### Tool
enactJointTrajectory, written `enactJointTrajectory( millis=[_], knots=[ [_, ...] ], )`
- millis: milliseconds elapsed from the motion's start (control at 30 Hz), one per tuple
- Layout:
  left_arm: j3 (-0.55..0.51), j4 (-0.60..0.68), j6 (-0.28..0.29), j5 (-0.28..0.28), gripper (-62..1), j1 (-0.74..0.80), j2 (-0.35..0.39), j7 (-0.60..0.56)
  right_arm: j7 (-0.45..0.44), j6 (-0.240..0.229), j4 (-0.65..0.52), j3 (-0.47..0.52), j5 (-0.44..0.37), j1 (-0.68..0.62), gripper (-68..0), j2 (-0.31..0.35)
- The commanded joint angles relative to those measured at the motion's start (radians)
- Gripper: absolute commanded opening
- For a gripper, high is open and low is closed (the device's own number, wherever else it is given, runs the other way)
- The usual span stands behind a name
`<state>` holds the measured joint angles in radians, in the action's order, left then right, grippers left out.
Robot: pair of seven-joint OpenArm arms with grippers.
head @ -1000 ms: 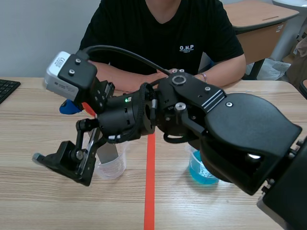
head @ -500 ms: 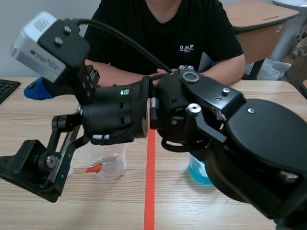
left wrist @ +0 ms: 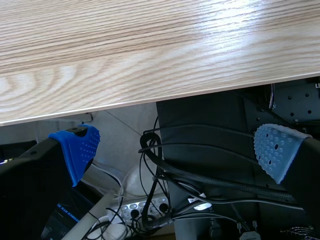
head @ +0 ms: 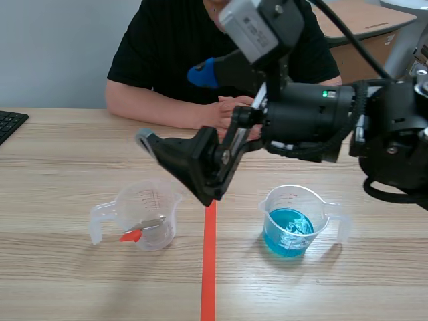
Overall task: Do the redox reaction experiment.
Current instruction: 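Return to the home posture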
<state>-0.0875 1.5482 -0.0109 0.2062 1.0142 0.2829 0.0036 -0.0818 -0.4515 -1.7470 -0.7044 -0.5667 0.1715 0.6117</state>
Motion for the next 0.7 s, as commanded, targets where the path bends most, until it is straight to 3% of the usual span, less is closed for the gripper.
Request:
enactJointTrajectory(
  millis=[0,200,400,667],
  knots=[
    [0.001,0.018,-0.002,-0.001,1.4,0.002,-0.002,-0.006,-0.022,-0.003,-0.018,0.037,-0.034,-0.031,0.4,0.020],
    [0.001,0.018,-0.002,-0.008,1.4,0.002,-0.002,-0.006,-0.022,0.026,-0.081,0.201,-0.055,-0.241,0.4,0.098],
    [0.001,0.018,-0.002,-0.017,1.4,0.006,0.006,-0.008,-0.021,0.048,-0.185,0.411,-0.046,-0.514,0.4,0.117],
    [0.001,0.114,-0.002,-0.016,1.4,0.044,0.129,-0.127,-0.025,0.076,-0.319,0.665,-0.029,-0.844,0.4,0.108]
  ],
)
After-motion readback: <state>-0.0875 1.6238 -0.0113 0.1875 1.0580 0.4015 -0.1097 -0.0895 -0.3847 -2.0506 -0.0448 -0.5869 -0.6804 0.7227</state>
